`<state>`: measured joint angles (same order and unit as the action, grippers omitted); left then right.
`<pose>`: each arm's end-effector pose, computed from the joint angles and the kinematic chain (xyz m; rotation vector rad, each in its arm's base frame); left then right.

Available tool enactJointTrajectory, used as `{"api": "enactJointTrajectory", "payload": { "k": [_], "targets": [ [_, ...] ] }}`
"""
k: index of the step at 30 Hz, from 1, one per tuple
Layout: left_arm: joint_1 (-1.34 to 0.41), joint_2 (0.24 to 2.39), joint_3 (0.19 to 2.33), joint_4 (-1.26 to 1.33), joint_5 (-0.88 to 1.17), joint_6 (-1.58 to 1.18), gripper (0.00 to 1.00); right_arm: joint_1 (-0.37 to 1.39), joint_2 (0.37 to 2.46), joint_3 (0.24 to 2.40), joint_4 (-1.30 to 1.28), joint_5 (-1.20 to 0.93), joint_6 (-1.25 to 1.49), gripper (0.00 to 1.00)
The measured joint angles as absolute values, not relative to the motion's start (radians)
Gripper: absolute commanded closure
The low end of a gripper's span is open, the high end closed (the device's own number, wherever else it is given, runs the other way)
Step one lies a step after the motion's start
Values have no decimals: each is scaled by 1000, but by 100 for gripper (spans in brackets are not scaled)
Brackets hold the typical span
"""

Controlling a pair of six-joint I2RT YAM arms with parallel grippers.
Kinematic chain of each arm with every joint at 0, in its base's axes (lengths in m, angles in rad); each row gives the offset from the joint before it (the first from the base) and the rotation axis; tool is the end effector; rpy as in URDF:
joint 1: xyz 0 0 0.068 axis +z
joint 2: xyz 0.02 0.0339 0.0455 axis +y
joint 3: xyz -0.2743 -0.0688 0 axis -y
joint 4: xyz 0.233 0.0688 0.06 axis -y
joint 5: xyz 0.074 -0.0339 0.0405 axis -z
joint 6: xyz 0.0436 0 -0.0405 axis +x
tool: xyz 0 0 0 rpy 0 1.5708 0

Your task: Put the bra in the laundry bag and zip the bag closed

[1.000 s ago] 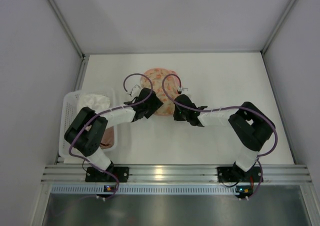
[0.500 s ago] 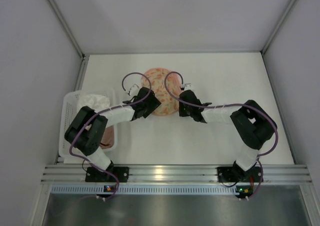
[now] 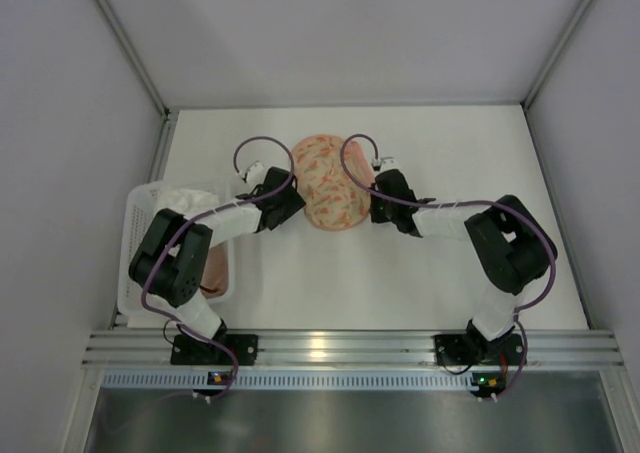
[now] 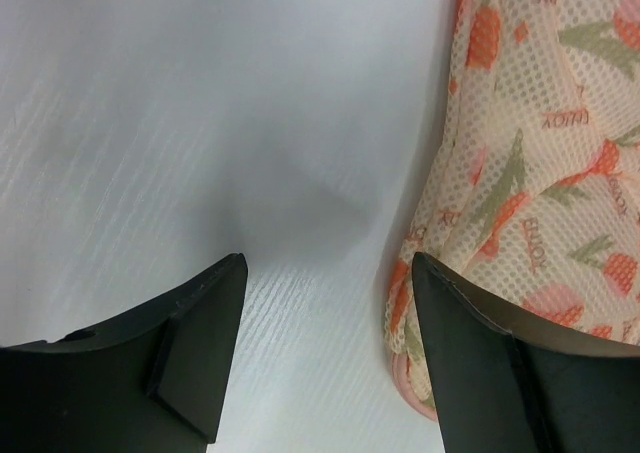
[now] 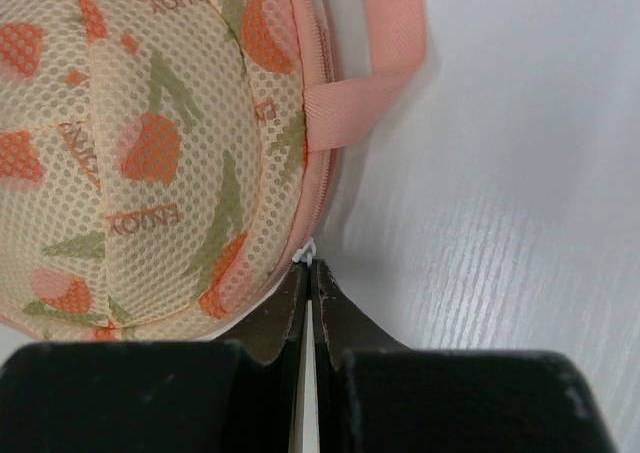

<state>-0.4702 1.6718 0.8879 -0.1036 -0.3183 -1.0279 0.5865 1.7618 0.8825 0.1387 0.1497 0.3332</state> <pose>0.2985 -0.1364 0.1749 -0.7978 2.2855 -0.3011 0.2979 0.1901 0.1626 -0.2168 2.3095 0.2977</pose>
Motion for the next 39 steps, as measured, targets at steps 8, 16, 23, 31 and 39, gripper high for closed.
{"api": "enactJointTrajectory", "payload": {
  "k": [8, 16, 23, 31, 39],
  "targets": [
    [-485, 1559, 908, -134, -248, -847, 27, 594, 1757, 868, 144, 89, 490, 100],
    [-566, 1391, 892, -47, -197, -885, 25, 733, 1753, 857, 149, 88, 743, 100],
    [-577, 1392, 767, -1, -194, -1029, 25, 813, 1755, 857, 177, 154, 888, 100],
    [-577, 1392, 710, 9, -199, -1182, 25, 863, 1798, 890, 210, 192, 907, 100],
    [-577, 1489, 704, 44, -190, -1266, 25, 869, 1842, 899, 263, 167, 857, 100]
  ]
}}
